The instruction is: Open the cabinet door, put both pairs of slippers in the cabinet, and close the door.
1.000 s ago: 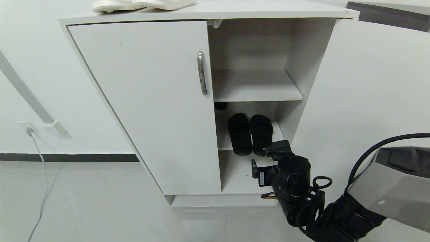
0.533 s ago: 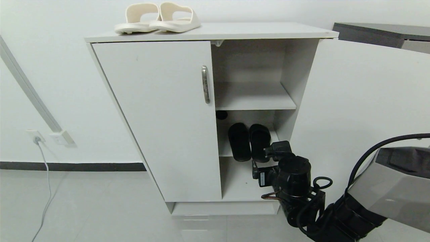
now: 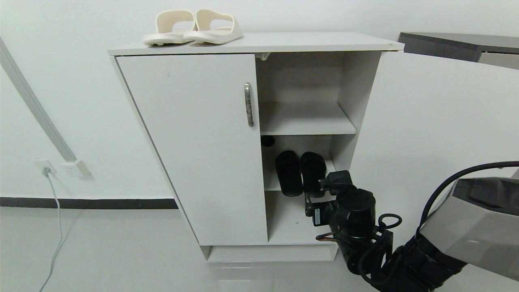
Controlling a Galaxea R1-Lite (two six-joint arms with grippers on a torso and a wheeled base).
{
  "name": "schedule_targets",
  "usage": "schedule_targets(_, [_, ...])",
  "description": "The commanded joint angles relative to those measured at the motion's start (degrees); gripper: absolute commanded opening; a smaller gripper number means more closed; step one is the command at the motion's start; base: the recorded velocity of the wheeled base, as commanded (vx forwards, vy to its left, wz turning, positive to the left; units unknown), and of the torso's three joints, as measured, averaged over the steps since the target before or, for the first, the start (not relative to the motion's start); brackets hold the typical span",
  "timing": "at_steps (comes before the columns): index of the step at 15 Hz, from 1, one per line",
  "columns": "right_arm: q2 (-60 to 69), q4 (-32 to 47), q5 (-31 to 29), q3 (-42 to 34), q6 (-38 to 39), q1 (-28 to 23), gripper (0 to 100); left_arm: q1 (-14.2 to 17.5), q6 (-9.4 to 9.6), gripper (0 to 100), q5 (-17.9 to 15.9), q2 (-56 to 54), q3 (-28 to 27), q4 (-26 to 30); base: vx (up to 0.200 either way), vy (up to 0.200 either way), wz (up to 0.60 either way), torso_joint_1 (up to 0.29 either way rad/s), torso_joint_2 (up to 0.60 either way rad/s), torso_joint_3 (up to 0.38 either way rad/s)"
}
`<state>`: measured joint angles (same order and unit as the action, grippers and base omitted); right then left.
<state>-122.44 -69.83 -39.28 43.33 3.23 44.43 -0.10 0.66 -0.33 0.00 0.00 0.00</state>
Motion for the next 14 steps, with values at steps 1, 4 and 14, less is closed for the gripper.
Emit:
schedule_targets(1, [-0.3,0.0,0.0,0.0,0.0,0.0,100,0.0,-0.04,0,0.0,0.1,0.0,0.0,0.000,0.000,0.00,0.000,0.00,0.000])
schedule_targets(4, [-0.3,0.0,0.0,-0.2,0.0,0.0,100,0.0,-0.04,0,0.0,0.1,0.0,0.0,0.000,0.200,0.00,0.002,0.00,0.004])
schedule_targets(14, [-0.2,0.0,-0.1,-0.4,-0.1,0.1,100,0.0,-0.04,0,0.0,0.1,0.0,0.0,0.000,0.200,0.00,0.003,0.00,0.003])
